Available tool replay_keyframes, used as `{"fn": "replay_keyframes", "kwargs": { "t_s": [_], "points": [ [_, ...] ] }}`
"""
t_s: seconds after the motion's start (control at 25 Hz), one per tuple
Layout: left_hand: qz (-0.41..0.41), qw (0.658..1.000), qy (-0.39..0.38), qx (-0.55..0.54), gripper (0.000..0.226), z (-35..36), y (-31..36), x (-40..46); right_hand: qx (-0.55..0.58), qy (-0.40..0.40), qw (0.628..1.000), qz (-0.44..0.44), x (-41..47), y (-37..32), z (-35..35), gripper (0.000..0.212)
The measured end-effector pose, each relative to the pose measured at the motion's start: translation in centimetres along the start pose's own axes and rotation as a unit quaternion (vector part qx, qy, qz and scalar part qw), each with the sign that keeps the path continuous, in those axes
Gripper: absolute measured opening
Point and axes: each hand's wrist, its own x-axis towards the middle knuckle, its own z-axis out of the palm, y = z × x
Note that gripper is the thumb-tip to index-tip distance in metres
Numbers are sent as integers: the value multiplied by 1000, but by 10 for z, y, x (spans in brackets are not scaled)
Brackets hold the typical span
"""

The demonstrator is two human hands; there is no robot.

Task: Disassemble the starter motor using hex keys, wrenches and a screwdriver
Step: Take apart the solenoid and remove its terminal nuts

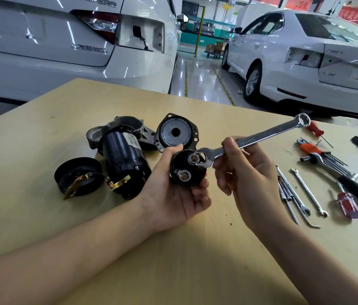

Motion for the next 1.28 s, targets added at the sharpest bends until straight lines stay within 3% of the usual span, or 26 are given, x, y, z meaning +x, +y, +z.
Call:
{"fn": "replay_keyframes", "kwargs": {
  "t_s": [0.2, 0.4, 0.48, 0.56, 0.64, 0.72, 0.76, 0.8, 0.92, 1.0, 1.12, 1.28],
  "points": [
    [-1, 1000, 10, -1, 48, 0, 0, 0, -54, -52, 997, 2, 13, -9, 0, 17],
    [-16, 1000, 8, -9, 48, -1, 1, -1, -201, -206, 958, 4, 51, -32, 19, 26],
    [-16, 1000, 1, -10, 50, 1, 1, -1, -282, -304, 910, -22, 61, -40, 35, 28],
    [-10, 1000, -1, -18, 58, 1, 0, -1, -373, -401, 836, -31, 66, -45, 52, 28],
    [-4, 1000, -1, -25, 59, -1, -1, 1, -474, -455, 752, -52, 68, -46, 65, 28],
    [-4, 1000, 0, -26, 57, -2, -2, 2, -525, -476, 701, -79, 68, -47, 71, 27],
    [-4, 1000, 0, -26, 56, -3, -1, 2, -522, -475, 703, -90, 67, -47, 71, 27],
    [-7, 1000, 1, -25, 55, -2, 0, 1, -494, -460, 731, -101, 65, -46, 69, 26],
    [-15, 1000, 6, -18, 49, 0, 0, 0, -285, -286, 907, -122, 58, -42, 46, 26],
    [-16, 1000, 10, -17, 48, -1, 0, 0, -147, -159, 973, -86, 47, -37, 23, 27],
    [-15, 1000, 8, -10, 48, -1, 0, 0, -43, -59, 997, -18, 26, -22, 0, 20],
    [-13, 1000, 3, -13, 49, -1, 1, 0, 8, 20, 1000, 14, 8, -6, -6, 14]
  ]
}}
